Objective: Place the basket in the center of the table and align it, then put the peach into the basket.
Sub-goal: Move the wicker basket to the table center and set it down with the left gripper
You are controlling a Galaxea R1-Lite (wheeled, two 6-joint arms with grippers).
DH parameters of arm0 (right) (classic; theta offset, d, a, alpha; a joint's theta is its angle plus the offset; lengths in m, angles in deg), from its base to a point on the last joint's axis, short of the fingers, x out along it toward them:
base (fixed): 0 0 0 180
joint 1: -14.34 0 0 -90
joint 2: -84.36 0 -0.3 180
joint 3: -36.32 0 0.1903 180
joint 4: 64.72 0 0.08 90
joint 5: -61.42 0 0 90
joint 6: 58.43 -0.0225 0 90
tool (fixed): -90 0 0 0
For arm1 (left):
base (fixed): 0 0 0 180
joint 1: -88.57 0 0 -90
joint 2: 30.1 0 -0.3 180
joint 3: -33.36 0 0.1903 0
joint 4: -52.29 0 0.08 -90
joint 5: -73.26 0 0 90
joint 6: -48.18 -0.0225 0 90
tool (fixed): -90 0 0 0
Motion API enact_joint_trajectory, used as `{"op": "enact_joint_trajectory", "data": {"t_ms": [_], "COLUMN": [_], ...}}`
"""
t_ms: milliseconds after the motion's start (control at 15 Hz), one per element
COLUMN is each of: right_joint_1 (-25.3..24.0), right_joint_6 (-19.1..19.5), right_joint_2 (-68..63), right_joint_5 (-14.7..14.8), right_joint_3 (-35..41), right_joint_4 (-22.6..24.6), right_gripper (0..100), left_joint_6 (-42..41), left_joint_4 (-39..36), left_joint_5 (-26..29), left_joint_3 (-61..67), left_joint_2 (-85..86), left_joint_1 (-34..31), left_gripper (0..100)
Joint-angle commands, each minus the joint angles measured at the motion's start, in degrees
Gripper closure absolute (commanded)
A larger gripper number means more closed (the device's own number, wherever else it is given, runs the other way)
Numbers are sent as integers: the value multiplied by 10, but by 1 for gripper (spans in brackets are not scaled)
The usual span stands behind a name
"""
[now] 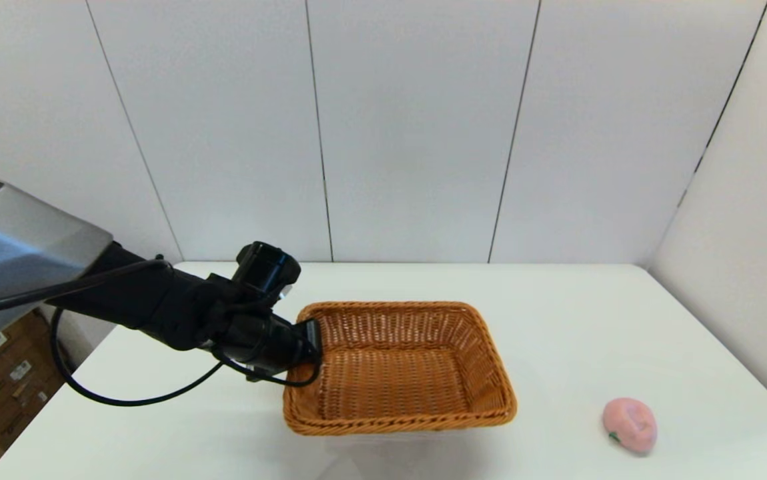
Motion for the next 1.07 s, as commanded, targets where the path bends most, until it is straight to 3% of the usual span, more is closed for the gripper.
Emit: {"op": "enact_joint_trajectory", "data": {"t_ms": [67, 1067], "right_joint_1": [0, 0], "right_joint_6": [0, 0], "right_joint_2": [0, 0], "right_joint_5": [0, 0], "right_joint_3": [0, 0], "right_joint_4": [0, 0], "right_gripper": [0, 0], "left_joint_6": [4, 16], "left_joint_4": [-12, -16], "left_joint_5": [1, 0], "left_joint_3": [-4, -12], "left_joint_2": [-33, -56], "left_joint_1": [16, 26], "left_gripper": [100, 100]}}
